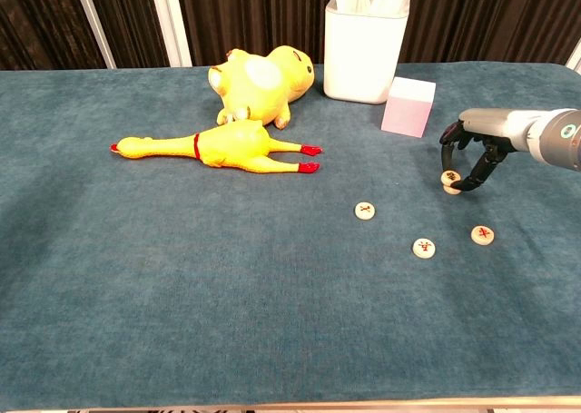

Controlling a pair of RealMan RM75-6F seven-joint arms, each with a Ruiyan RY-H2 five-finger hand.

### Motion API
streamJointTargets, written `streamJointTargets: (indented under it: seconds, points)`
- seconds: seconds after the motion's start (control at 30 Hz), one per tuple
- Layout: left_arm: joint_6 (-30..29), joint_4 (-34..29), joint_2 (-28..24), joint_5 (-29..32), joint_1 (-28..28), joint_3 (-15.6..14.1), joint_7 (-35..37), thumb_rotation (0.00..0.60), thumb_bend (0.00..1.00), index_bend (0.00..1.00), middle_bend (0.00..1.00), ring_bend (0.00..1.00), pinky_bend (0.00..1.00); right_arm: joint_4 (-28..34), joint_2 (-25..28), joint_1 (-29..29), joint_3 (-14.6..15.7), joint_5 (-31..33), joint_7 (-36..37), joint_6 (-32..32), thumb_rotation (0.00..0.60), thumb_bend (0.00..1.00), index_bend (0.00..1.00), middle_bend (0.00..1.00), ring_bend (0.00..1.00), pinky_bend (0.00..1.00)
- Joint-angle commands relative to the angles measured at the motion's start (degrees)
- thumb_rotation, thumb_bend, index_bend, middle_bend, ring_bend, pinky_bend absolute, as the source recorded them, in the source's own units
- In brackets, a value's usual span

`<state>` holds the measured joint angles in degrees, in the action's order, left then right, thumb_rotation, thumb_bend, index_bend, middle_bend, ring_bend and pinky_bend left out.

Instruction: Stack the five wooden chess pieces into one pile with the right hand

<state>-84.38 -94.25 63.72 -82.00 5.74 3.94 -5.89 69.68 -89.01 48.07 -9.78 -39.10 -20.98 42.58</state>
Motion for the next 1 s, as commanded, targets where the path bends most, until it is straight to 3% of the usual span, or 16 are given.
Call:
streamJointTargets:
  seconds: [0.03,1.0]
  points:
    - [-0.03,-0.01,0.02,0.01,-0.01,0.01,-0.04,0.6,0.82,0.09,0.0,0.0,0.01,-0.14,0.1,-0.17,0.07,-0.3,0.34,-0.14,0.6,0.39,0.54,0.15,0.18,0.13]
    - [-0.52,-0.21,-0.04,-0.14,-0.22,0.04,-0.28,0.6,0.82,0.09,0.0,0.0,0.02,0.18,0.93,-0.38,0.47,-0.03,0.25,-0.58,0.6,0.39,0.54,0.15,0.17,0.13]
